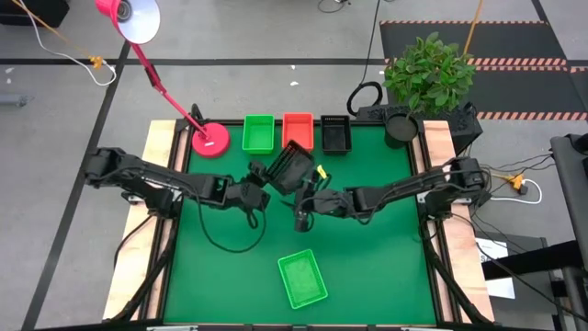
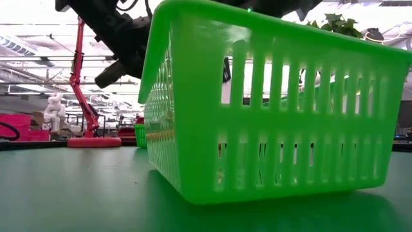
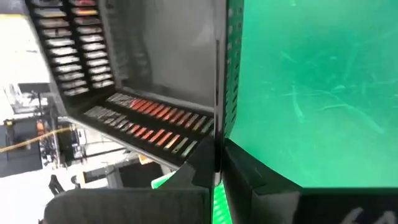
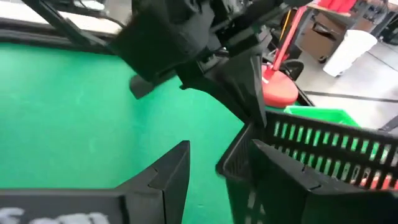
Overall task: Stack baskets by color
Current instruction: Stack the bottom black basket on top of the black stacked baskets
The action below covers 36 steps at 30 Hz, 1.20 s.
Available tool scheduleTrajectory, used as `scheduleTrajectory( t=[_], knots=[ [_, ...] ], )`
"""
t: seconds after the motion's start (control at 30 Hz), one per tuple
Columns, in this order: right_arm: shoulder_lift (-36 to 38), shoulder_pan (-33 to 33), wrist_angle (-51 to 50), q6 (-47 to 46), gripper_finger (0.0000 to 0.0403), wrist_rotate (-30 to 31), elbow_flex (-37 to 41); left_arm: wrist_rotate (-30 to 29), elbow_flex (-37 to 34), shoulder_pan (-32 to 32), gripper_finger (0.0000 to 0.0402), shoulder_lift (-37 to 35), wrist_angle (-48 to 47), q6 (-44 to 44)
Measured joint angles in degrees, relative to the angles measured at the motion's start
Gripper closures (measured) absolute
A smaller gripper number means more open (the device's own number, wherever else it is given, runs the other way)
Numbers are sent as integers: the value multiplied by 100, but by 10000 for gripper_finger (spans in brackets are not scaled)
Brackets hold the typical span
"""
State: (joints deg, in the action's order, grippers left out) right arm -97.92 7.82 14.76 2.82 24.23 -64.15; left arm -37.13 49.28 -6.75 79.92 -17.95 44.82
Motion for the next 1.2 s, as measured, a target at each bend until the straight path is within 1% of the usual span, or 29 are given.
scheduleTrajectory(
  t=[0.2,0.4,0.5,0.57,0.67,0.77,0.83,1.0,1.03,1.13,1.2],
  knots=[
    [-292,-113,169,176,243,-9,-34,6,0,-116,395,18,59,-41],
    [-359,-162,116,334,243,-1,-30,11,0,-212,381,13,160,-11],
    [-359,-175,82,383,243,17,-30,15,0,-240,389,12,223,40],
    [-359,-183,-22,381,247,133,-30,14,0,-289,395,11,300,117],
    [-359,-206,-197,392,263,159,-30,16,0,-359,389,11,475,248],
    [-359,-215,-281,391,289,194,-27,25,0,-443,379,5,710,372],
    [-361,-216,-337,390,312,300,-23,24,0,-497,378,4,820,423],
    [-359,-215,-477,411,385,273,-21,20,0,-610,393,4,1057,519],
    [-359,-214,-497,426,393,264,-21,22,0,-624,394,4,1090,464],
    [-348,-213,-542,501,392,279,-21,10,0,-663,381,7,1263,14],
    [-347,-213,-609,577,391,295,-21,27,0,-686,352,6,1565,-277]
  ],
)
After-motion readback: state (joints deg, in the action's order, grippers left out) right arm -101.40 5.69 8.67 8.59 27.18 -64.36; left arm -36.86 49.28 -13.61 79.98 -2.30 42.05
